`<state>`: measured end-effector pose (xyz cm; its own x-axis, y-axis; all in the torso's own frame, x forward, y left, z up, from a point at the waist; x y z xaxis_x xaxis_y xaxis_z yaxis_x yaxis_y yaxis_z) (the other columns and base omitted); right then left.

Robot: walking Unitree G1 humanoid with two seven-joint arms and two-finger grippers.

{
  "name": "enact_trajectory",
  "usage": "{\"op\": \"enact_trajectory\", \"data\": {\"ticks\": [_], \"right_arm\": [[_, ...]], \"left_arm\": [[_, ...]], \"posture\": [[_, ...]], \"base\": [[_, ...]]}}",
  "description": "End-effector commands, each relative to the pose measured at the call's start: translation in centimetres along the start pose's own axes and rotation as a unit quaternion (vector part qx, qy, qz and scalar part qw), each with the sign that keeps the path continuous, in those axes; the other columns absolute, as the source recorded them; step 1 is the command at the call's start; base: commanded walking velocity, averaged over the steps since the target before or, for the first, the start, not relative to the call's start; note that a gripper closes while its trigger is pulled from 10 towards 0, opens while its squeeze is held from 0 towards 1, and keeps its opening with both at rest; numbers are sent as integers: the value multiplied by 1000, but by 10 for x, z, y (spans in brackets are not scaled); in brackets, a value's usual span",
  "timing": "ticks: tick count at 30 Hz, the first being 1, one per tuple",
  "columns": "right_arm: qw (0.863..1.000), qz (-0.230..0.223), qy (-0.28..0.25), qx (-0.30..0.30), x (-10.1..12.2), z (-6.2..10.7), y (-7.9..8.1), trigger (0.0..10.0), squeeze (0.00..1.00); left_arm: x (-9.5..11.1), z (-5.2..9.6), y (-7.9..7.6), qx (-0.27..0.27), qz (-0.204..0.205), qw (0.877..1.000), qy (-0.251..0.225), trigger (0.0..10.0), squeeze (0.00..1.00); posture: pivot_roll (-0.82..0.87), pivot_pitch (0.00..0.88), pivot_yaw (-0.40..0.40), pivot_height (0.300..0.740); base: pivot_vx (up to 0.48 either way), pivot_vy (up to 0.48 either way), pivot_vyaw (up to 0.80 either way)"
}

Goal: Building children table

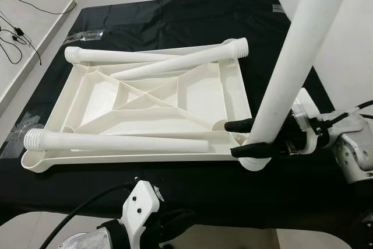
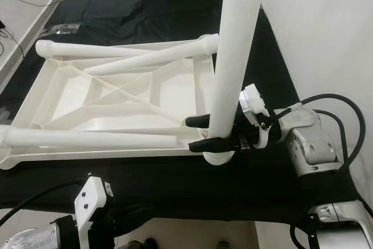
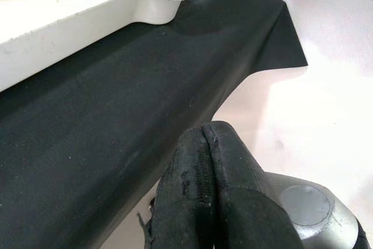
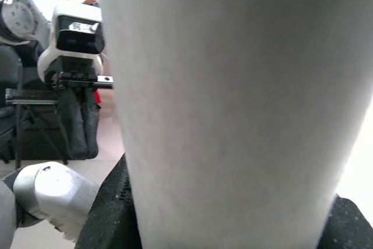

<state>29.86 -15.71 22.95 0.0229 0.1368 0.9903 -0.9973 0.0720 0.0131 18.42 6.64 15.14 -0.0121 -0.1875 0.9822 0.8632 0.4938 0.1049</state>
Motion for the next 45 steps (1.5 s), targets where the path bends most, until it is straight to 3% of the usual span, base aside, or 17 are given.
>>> {"op": "enact_trajectory", "data": {"ticks": [1,11,27,35,45], "right_arm": [[996,-70,42,-28,-36,3,-4,10000,0],[997,-56,29,-50,-34,3,-13,10000,0],[998,-37,24,-37,-36,-12,-8,10000,0],[998,-27,34,-33,-40,-20,-10,10000,0],[998,-26,51,-37,-43,-18,-12,10000,0]], "left_arm": [[-4,4,-2,-4,3,1000,15,10000,0],[-5,3,-2,-7,4,1000,16,10000,0],[-6,3,-4,-9,5,1000,16,10000,0],[-6,3,-5,-11,4,1000,16,10000,0],[-5,3,-5,-10,5,1000,15,10000,0]], "posture": [[58,303,121,740],[55,294,123,740],[50,281,119,740],[48,276,117,740],[47,283,116,740]], "base": [[0,0,0],[0,0,0],[0,0,0],[0,0,0],[0,0,0]]}}
Point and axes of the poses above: a point about 5 cm out from each wrist's last joint towards the gripper, its own z axis pointing back from the gripper into the wrist, its own x axis along the axis of the wrist's last joint, y = z × x, the point moved 5 cm from there along -z, pointing out of the wrist towards the gripper, and after that the axes turned 12 degrees about -z, right-handed, at the moved point
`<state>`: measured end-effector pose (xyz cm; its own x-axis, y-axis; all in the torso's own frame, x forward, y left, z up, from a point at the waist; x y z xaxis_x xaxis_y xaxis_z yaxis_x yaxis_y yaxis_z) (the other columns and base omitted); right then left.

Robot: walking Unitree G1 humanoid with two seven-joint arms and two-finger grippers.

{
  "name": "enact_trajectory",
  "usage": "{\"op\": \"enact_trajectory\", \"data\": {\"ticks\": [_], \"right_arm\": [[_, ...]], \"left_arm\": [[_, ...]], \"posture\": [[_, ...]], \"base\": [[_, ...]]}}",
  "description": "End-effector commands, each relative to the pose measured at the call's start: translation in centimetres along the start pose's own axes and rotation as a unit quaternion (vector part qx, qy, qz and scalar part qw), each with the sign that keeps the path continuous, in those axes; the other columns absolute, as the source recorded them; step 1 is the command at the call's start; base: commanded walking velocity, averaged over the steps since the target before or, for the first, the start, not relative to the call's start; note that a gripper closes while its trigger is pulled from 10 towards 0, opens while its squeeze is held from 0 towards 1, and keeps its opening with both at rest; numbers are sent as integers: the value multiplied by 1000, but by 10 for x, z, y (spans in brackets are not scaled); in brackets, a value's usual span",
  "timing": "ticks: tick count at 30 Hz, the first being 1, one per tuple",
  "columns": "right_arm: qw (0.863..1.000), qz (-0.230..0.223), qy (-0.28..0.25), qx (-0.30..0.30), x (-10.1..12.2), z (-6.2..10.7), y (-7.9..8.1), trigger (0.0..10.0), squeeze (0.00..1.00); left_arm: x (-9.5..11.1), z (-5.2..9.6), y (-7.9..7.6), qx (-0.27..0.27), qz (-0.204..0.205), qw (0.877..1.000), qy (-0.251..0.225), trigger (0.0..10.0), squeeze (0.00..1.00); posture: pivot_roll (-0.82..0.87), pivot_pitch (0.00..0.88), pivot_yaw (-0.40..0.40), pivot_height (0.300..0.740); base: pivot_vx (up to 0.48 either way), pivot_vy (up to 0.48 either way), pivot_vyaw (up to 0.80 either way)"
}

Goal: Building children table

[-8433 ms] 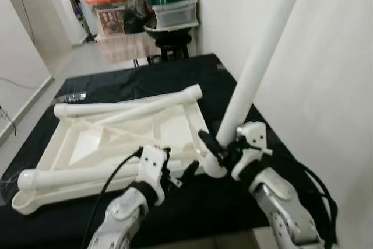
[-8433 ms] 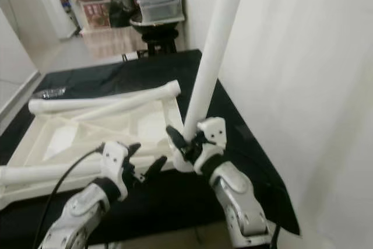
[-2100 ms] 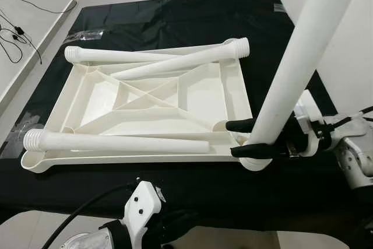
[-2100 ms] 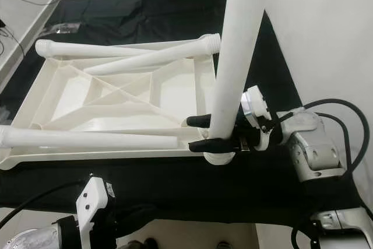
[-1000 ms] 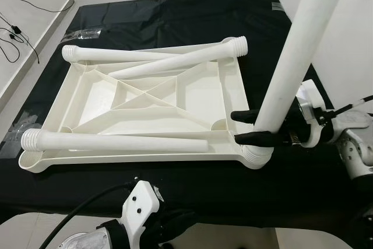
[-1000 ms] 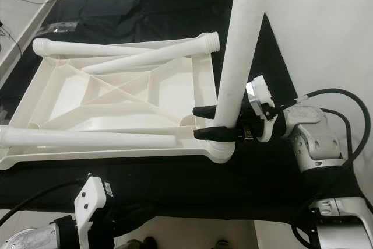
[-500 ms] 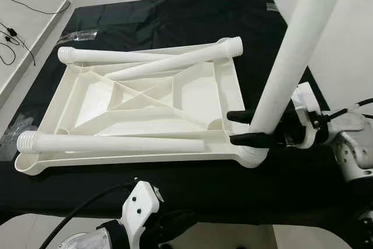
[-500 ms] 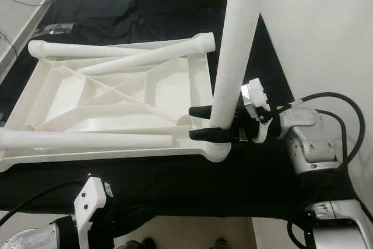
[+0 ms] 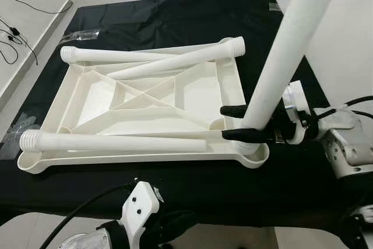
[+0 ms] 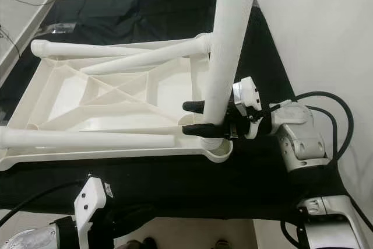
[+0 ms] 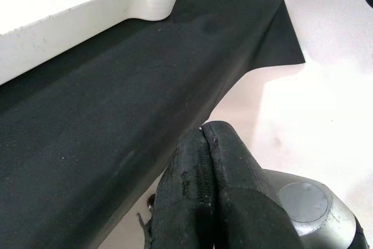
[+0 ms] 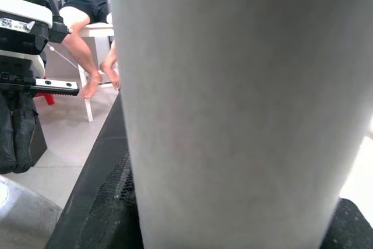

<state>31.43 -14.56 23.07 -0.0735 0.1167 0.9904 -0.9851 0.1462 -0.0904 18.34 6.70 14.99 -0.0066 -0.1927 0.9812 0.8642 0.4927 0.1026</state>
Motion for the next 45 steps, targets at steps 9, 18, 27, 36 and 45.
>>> {"op": "enact_trajectory", "data": {"ticks": [9,18,27,36,45], "right_arm": [[992,-97,85,2,-43,21,5,10000,0],[991,-105,83,7,-42,25,7,10000,0],[989,-126,77,30,-44,25,17,10000,0],[987,-134,79,29,-45,30,18,10000,0],[988,-130,77,12,-45,30,11,10000,0]], "left_arm": [[-3,2,-4,-8,4,1000,10,10000,0],[-2,3,-3,-8,3,1000,10,10000,0],[-2,3,-2,-7,2,1000,11,10000,0],[-3,4,-2,-8,1,1000,13,10000,0],[-2,5,-2,-8,1,1000,14,10000,0]], "posture": [[49,292,118,740],[53,297,122,740],[57,301,125,740],[62,304,127,740],[66,305,129,740]], "base": [[0,0,0],[0,0,0],[0,0,0],[0,0,0],[0,0,0]]}}
Point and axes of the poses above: a point about 5 cm out from each wrist's last joint towards the gripper, its own z axis pointing back from the gripper into the wrist, its own x axis along the axis of the wrist's last joint, y = z × x, the point moved 5 cm from there along -z, pointing out of the wrist towards the gripper, and after that the axes turned 12 degrees about -z, right-handed, at the moved point
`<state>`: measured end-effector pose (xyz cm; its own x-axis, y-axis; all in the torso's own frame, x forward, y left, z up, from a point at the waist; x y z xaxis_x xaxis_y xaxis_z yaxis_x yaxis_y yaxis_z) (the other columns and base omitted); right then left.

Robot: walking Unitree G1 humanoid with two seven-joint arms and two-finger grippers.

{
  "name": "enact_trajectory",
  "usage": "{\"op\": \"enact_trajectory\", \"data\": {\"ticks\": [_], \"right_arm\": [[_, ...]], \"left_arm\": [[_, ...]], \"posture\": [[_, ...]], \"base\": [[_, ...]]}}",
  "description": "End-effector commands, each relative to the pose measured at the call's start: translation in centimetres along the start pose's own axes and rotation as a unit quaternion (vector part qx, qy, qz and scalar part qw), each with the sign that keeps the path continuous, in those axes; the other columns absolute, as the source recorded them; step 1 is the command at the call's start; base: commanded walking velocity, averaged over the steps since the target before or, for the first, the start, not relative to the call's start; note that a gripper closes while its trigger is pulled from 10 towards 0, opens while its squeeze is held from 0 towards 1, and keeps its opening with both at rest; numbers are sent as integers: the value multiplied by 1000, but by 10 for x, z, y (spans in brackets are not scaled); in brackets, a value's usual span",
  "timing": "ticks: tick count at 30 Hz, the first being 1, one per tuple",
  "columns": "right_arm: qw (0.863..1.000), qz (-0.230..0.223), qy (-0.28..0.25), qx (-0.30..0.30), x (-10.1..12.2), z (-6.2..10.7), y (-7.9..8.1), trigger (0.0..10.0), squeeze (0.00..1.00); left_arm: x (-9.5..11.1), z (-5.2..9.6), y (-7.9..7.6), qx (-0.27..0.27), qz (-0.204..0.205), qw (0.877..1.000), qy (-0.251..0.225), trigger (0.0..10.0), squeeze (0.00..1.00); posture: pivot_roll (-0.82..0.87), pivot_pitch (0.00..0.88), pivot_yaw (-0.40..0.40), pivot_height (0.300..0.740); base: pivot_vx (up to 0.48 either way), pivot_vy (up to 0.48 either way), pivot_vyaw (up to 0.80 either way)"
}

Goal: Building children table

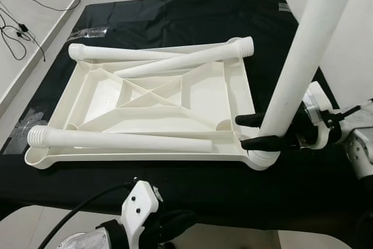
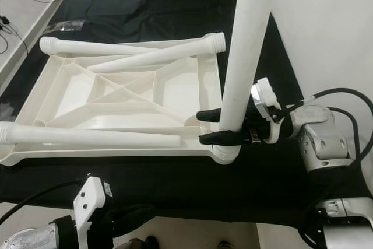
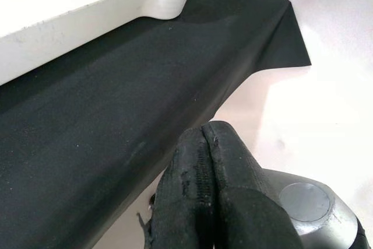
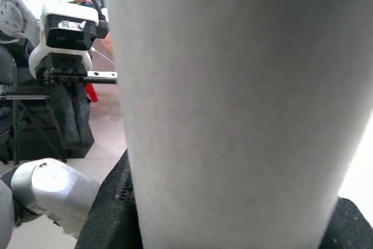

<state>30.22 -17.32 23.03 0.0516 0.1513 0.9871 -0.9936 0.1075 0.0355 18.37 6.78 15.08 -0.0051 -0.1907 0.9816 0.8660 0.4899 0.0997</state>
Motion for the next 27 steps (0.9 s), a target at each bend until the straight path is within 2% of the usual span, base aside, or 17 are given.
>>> {"op": "enact_trajectory", "data": {"ticks": [1,17,22,27], "right_arm": [[996,-72,49,-17,-42,-1,-2,10000,0],[997,-69,37,-17,-42,-8,-2,10000,0],[997,-67,28,23,-53,-24,17,10000,0],[997,-54,34,31,-58,-32,25,10000,0]], "left_arm": [[-3,4,-3,-6,0,1000,15,10000,0],[-3,4,-2,-7,-1,1000,15,10000,0],[-3,5,-3,-7,0,1000,15,10000,0],[-3,5,-3,-8,0,1000,16,10000,0]], "posture": [[66,305,129,740],[66,306,129,740],[65,305,129,740],[63,300,131,740]], "base": [[0,0,0],[0,0,0],[0,0,0],[0,0,0]]}}
Point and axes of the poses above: a point about 5 cm out from each wrist's last joint towards the gripper, its own z axis pointing back from the gripper into the wrist, its own x axis along the axis of the wrist's last joint, y = z × x, the point moved 5 cm from there along -z, pointing out of the wrist towards the gripper, and after that the axes turned 12 degrees about -z, right-handed, at the moved point
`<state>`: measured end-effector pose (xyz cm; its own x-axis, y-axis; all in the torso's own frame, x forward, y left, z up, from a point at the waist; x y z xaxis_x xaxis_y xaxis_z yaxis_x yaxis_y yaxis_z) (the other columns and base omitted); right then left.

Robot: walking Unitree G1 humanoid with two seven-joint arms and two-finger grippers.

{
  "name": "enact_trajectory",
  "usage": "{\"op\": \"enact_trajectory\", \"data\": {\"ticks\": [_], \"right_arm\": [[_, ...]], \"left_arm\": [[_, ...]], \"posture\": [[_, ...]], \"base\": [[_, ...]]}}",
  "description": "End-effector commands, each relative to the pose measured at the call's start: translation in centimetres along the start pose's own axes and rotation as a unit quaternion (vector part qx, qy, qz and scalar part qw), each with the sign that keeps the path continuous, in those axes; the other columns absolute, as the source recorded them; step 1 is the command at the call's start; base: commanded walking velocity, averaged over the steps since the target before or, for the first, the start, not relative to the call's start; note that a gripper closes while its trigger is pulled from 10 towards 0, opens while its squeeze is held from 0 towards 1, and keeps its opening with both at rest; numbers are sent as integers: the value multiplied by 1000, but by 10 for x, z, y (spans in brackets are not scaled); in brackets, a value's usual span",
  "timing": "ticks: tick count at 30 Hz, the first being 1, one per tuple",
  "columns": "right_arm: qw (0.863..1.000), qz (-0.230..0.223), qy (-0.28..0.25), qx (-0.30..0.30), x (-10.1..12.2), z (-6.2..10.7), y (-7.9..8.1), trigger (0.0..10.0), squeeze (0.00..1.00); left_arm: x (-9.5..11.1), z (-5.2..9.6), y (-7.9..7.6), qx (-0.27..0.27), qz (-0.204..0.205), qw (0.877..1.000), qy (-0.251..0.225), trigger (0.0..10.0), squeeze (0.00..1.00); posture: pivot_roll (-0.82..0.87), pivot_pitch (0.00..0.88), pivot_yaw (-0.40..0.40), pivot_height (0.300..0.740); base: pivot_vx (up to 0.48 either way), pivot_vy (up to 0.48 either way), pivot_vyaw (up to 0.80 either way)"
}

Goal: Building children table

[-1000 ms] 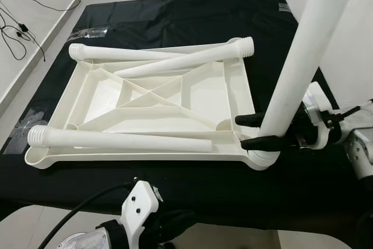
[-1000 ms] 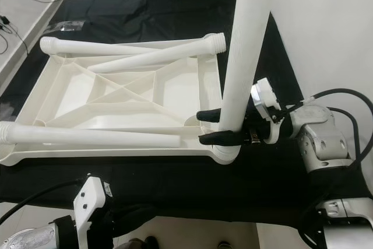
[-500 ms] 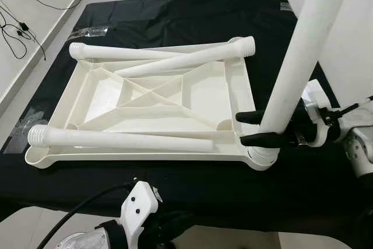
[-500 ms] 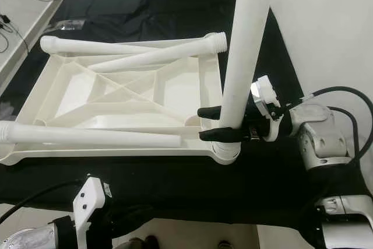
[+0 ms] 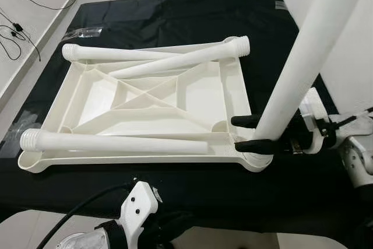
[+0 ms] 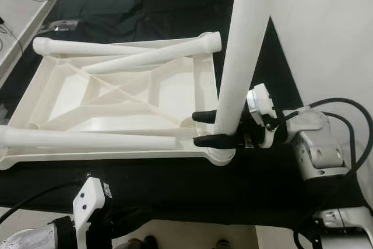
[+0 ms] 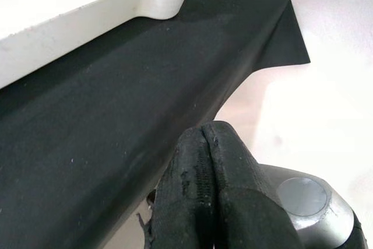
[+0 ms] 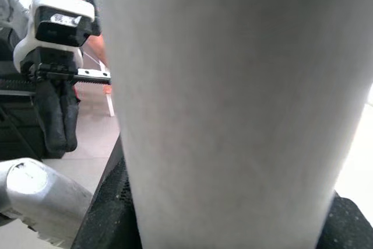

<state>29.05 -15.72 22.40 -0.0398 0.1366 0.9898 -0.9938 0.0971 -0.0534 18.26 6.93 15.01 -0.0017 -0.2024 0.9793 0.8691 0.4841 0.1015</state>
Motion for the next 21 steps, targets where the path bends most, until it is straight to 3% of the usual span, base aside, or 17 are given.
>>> {"op": "enact_trajectory", "data": {"ticks": [1,21], "right_arm": [[993,-99,45,33,-53,-16,17,10000,0],[992,-83,95,3,-66,-24,16,10000,0]], "left_arm": [[-2,3,-3,-5,2,1000,10,10000,0],[-4,2,-5,-8,2,1000,10,10000,0]], "posture": [[63,300,131,740],[52,284,124,740]], "base": [[0,0,0],[0,0,0]]}}
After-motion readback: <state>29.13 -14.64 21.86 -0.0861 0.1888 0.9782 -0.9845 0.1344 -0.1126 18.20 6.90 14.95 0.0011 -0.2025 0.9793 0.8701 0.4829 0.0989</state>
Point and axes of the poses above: a point about 5 cm out from each wrist's last joint towards the gripper, its own z axis pointing back from the gripper into the wrist, its own x axis along the axis of the wrist's last joint, y = z × x, the point moved 5 cm from there along -z, pointing out of the wrist towards the gripper, and after that the axes turned 12 degrees about -z, right-handed, at the moved point
